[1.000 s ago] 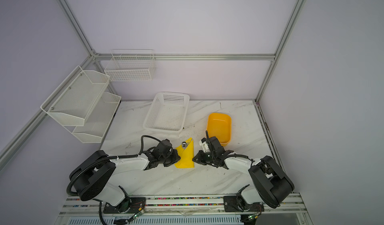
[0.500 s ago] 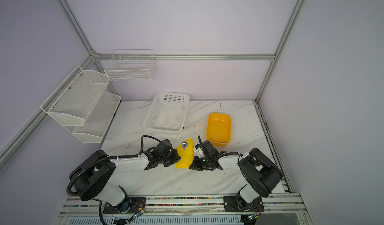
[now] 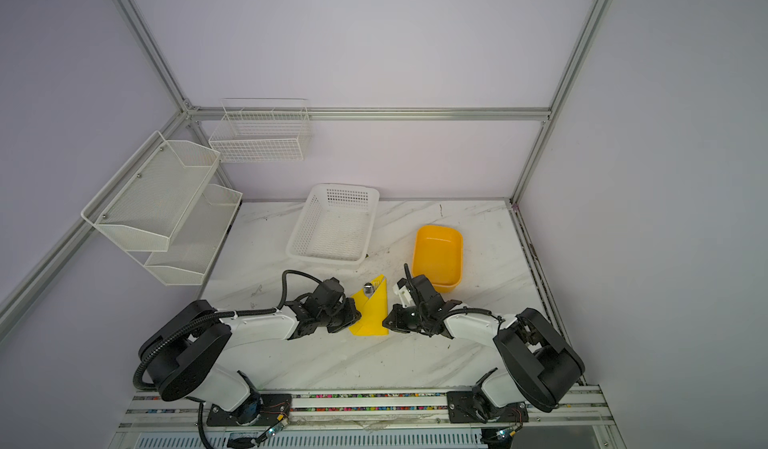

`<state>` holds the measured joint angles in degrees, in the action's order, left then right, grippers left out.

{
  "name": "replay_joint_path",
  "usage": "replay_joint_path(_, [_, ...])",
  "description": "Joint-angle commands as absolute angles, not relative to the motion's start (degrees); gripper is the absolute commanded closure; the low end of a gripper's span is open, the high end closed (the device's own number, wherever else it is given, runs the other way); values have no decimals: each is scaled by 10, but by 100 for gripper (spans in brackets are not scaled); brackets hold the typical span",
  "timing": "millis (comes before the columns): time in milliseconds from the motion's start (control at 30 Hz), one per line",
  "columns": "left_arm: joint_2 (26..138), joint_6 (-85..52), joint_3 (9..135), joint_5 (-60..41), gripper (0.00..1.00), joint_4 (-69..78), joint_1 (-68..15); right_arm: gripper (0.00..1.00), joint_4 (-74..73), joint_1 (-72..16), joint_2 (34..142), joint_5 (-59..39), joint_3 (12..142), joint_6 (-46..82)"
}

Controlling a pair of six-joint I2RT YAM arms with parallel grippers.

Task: Place the utensils on the paper napkin and roll it up

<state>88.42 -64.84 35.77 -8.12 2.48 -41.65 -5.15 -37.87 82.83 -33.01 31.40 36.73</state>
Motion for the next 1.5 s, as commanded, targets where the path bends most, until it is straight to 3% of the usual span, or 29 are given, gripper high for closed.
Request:
replay_joint_path(0, [878, -635, 357, -76, 100, 37, -416, 91, -41, -378, 846, -313, 312, 360])
replay_joint_path(267, [881, -635, 358, -77, 100, 37, -416, 91, -60, -378, 874, -310, 288, 355])
replay_joint_path(500, [877, -633, 358, -76, 100, 33, -416, 90, -25, -378, 829, -315, 309, 351])
replay_joint_path(733, [870, -628, 359, -71, 100, 28, -417, 87, -86, -385, 825, -390, 313, 382])
replay_joint_path(1100, [873, -607, 375, -70, 100, 22, -416, 88, -85, -414, 885, -335, 333, 395])
replay_joint_path(1467, [876, -584, 389, -69, 100, 30, -416, 88, -82, -414, 839, -317, 329, 438])
